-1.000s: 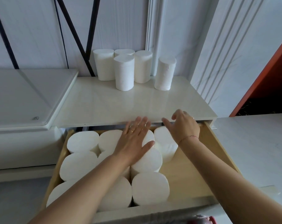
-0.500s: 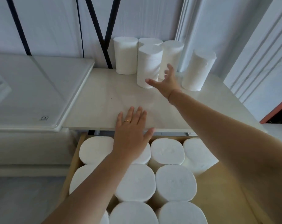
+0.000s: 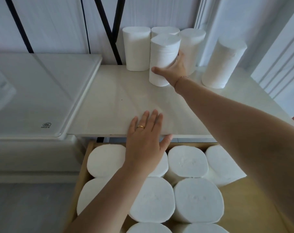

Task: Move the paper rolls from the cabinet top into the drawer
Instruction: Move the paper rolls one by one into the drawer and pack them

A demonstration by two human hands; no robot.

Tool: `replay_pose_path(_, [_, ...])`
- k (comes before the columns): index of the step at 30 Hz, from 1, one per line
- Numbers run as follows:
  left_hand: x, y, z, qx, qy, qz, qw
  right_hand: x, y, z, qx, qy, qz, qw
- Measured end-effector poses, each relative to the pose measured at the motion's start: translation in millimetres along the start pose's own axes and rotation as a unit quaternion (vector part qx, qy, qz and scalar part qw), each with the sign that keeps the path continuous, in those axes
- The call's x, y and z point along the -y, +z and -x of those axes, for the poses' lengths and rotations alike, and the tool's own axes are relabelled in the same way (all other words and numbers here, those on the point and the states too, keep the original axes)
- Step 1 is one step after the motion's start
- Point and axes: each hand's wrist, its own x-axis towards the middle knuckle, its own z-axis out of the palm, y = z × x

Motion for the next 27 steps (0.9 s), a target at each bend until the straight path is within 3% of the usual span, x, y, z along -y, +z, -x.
replay_pose_path(12, [1.7, 1.8, 0.0, 0.005, 0.000, -0.009, 1.000, 1.6, -45.8, 74.9, 0.073, -0.003, -0.004, 0.997])
replay_pose_path(22, [-13.7, -8.5, 12.7, 0.077, -0.021, 0.010, 0.997, 1.8, -133.3, 184.5, 0.087, 0.023, -0.019, 0.996])
replay_pose_path(27, [-55.5, -8.9, 36.9, 0.121, 0.077, 0.042, 0.989, -1.6, -187.9, 230.4, 0.100, 0.043, -0.032, 0.994])
